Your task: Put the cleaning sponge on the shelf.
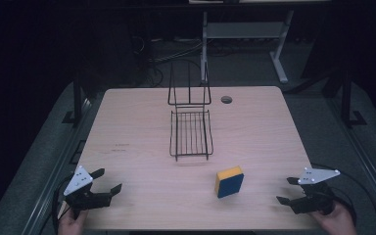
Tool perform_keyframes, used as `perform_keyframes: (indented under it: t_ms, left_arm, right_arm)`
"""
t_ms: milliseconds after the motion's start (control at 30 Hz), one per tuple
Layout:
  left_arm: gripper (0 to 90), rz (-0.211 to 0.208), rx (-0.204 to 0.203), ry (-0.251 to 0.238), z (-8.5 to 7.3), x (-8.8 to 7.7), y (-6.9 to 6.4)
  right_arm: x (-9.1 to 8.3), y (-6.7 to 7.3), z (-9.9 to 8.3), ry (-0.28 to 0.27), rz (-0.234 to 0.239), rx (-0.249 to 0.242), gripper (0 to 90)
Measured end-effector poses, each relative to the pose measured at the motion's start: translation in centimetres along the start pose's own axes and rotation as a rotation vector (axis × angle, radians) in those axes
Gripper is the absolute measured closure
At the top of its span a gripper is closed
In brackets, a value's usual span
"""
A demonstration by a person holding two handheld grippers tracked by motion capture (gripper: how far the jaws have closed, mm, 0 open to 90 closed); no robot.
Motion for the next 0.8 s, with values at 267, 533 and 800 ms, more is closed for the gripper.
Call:
perform_keyframes:
  t_ms: [267,533,800]
  left_arm:
    - [14.1,0.001,0.005,-0.003,0.1,0.0,-0.1]
    - [14.1,-0.004,0.007,-0.001,0.0,-0.1,-0.1]
    - [14.1,-0.003,0.013,-0.004,0.1,-0.2,-0.3]
  right_arm:
    - [0.0,0.3,0.4,-0.010,0.018,-0.006,19.4]
    - [-0.2,0.8,1.0,-0.033,0.029,-0.023,18.0]
    - [0.4,1.4,1.7,-0.035,0.053,-0.032,17.1]
Point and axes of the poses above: each handheld gripper's, and its own axes: x roughly forward along the jaws, z roughly out of its top, y roughly to its left, the point moved 3 cm from there along x, roughly forward along the jaws, and after that the axes turned 7 degrees about z, right-handed, at the moved point
